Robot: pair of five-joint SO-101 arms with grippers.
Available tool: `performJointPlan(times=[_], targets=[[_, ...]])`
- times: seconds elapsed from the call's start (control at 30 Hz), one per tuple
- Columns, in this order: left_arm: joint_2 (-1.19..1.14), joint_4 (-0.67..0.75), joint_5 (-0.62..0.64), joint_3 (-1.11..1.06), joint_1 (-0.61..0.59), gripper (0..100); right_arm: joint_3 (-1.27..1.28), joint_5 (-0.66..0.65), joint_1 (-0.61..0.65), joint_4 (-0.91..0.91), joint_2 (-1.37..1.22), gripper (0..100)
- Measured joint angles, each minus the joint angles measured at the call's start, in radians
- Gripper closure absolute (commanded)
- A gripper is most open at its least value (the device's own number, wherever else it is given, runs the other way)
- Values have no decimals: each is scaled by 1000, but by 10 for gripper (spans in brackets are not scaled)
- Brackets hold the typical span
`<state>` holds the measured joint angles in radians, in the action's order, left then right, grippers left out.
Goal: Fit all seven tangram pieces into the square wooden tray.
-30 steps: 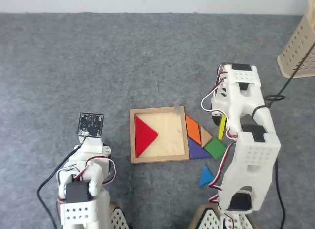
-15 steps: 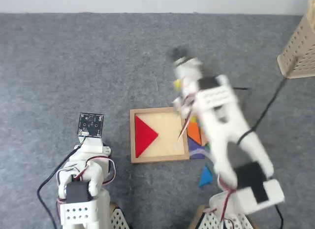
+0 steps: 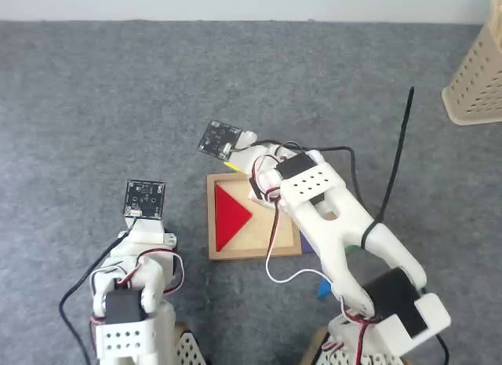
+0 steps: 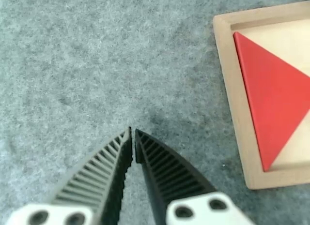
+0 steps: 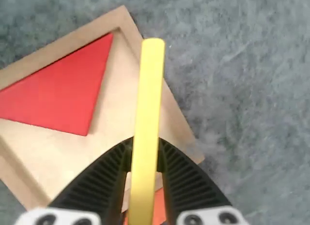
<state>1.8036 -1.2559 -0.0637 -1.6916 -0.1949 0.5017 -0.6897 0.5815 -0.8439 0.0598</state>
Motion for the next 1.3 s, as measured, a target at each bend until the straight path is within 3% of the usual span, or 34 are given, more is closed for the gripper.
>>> performJointPlan(times=[0.33, 0.63, 1.3], targets=[[0, 0, 0, 0, 0, 988, 97, -140, 2, 192, 2, 992], [0, 0, 0, 0, 0, 988, 110, -262, 2, 209, 2, 992], [0, 0, 0, 0, 0, 988, 68, -226, -14, 210, -147, 976]])
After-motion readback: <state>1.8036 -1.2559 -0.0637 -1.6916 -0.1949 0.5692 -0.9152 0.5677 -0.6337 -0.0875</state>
